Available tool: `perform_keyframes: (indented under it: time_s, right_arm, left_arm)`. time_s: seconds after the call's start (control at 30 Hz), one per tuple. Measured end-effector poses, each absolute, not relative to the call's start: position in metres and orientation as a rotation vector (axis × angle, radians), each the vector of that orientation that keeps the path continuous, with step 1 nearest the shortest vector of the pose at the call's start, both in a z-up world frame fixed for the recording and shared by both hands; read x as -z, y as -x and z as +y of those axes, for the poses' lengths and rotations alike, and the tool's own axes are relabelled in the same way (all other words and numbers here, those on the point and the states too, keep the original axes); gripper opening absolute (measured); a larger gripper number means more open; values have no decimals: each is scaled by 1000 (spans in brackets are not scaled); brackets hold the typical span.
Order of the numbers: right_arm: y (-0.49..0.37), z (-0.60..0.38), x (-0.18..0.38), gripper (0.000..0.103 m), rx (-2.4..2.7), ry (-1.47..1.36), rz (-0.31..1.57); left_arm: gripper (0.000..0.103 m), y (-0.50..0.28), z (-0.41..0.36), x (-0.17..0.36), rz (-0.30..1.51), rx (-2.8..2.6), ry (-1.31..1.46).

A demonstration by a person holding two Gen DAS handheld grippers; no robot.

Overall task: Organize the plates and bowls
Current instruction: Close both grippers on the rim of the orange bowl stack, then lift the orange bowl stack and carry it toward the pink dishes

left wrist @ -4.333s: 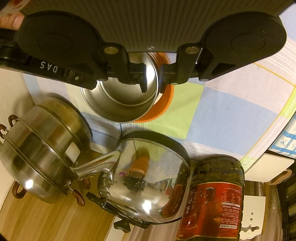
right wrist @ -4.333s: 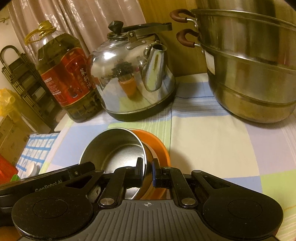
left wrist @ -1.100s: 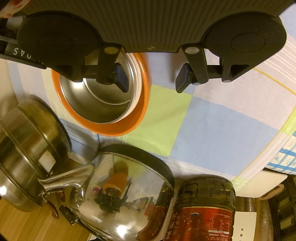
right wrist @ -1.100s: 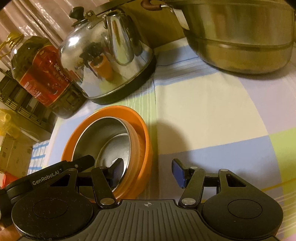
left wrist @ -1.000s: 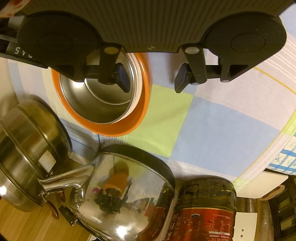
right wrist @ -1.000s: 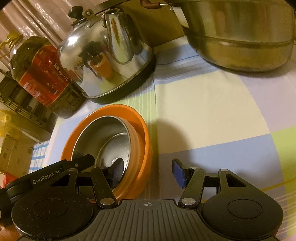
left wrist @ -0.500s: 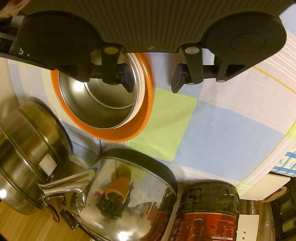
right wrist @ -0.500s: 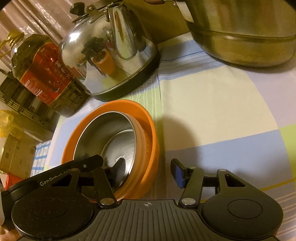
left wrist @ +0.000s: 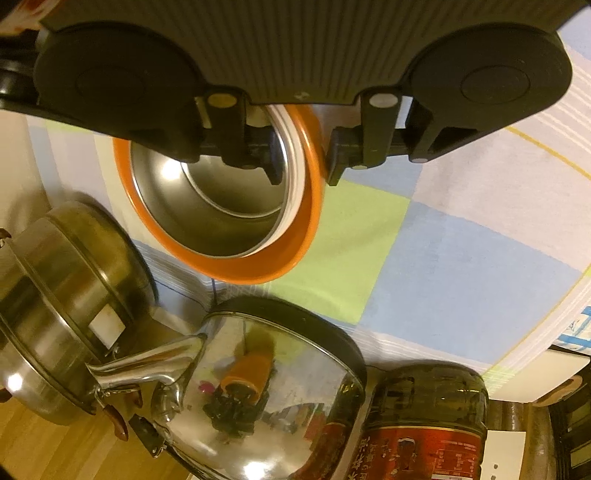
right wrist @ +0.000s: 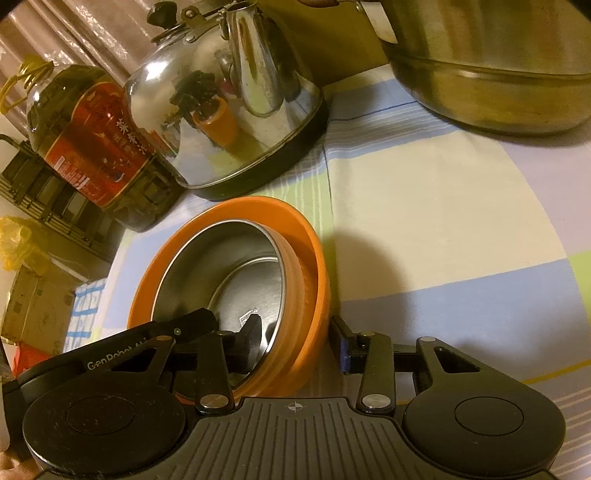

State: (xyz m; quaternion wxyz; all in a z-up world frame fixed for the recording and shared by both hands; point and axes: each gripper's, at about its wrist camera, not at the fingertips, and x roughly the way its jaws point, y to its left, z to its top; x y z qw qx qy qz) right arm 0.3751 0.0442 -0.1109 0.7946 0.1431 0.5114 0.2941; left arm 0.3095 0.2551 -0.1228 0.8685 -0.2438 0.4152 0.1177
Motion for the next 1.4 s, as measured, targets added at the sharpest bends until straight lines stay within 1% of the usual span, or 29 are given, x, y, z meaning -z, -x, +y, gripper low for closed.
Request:
perform_keyframes:
  time_s: [0.33,0.77,1.07,1.4]
  right_arm:
    - [-375,45,111,37,-625,-307,1096]
    - [-372,37,109,28,-608,-301,1098]
    - [-355,28,98,27,-605,-285,1089]
    - [-315,-3,72,27,-575,-294,1067]
  left_arm:
    - [22,-308,253,123,864,-248,506]
    - [23,-300,248,117,877,-223,505]
    - [23,-280,236,105,877,-224,502]
    - [23,-246,205,81,858,-183,482]
